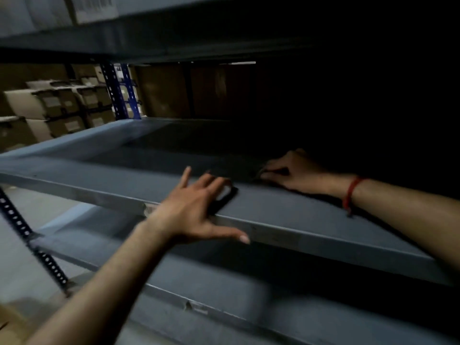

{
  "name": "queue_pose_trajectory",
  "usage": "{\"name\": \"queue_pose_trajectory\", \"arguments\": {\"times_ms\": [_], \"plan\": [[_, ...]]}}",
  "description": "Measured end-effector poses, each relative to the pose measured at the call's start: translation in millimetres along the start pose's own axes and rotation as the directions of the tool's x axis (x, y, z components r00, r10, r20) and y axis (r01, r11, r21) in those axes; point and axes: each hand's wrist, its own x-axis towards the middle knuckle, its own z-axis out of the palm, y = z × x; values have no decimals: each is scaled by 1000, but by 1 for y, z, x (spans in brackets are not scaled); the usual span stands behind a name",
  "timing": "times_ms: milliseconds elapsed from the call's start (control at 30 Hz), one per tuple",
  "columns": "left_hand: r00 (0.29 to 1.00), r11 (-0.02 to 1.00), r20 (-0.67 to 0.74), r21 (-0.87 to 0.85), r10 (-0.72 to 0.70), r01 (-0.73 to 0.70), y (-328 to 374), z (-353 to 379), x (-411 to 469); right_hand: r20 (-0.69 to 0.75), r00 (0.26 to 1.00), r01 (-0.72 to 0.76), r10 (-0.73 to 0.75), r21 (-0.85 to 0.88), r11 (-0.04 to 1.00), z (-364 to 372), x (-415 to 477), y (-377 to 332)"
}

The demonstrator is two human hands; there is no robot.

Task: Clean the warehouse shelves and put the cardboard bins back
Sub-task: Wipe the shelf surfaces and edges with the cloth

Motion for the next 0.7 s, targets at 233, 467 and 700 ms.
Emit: {"name": "queue_pose_trajectory", "arguments": {"times_ms": [233, 467, 700], "plan": [[998, 998, 11, -36, -57, 57, 46, 13, 23, 26, 999, -38, 40, -63, 997, -8, -14, -15], [996, 999, 83, -19, -36, 38, 48, 12, 30, 84, 958, 269, -274, 59, 961, -24, -75, -56], [999, 996, 28, -77, -42, 44, 54, 10, 38, -5, 998, -69, 69, -25, 997, -24, -20, 57]]}}
